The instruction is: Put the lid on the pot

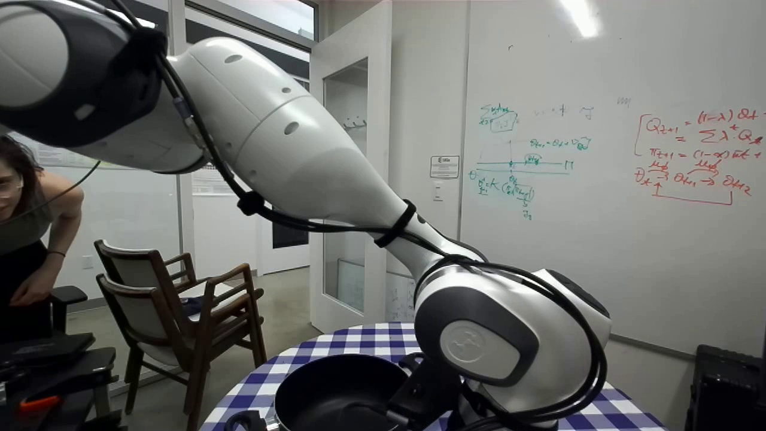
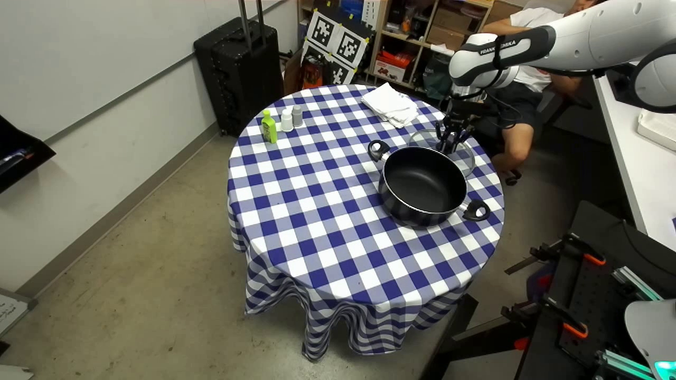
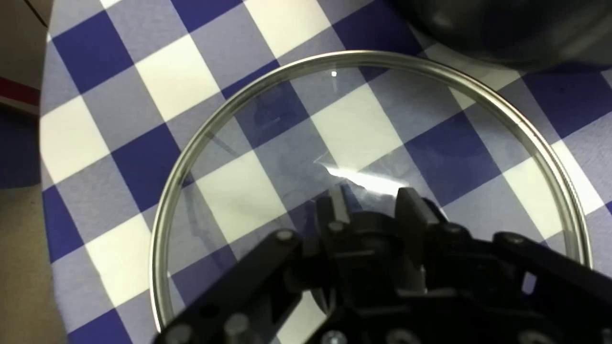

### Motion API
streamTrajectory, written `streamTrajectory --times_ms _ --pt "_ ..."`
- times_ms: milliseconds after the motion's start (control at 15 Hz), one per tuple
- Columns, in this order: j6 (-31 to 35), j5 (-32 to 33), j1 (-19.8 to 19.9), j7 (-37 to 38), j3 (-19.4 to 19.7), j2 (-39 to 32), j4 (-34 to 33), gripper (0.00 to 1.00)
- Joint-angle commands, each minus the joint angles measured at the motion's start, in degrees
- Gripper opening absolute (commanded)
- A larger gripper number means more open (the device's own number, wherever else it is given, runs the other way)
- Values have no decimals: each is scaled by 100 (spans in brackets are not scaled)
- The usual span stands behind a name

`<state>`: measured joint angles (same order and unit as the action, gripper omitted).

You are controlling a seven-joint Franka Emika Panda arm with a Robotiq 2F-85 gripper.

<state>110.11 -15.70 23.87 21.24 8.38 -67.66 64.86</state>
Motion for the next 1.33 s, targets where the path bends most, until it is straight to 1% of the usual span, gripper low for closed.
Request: streamTrajectory --times_ms 0,67,133,267,333,533,800,1267 --pt "-302 -131 127 -122 -89 -277 -498 53" --pt "-323 -129 137 -138 -99 -296 -532 54" --pt "-319 -124 145 -155 -110 -315 -563 59" --pt "-269 -120 157 -154 -117 -332 -596 73" --pt "-250 -105 153 -124 -98 -328 -599 81" --pt "-219 3 167 -21 -53 -238 -547 100" --pt "-229 14 221 -15 -32 -235 -607 100" --pt "-454 -32 271 -49 -41 -449 -1026 100"
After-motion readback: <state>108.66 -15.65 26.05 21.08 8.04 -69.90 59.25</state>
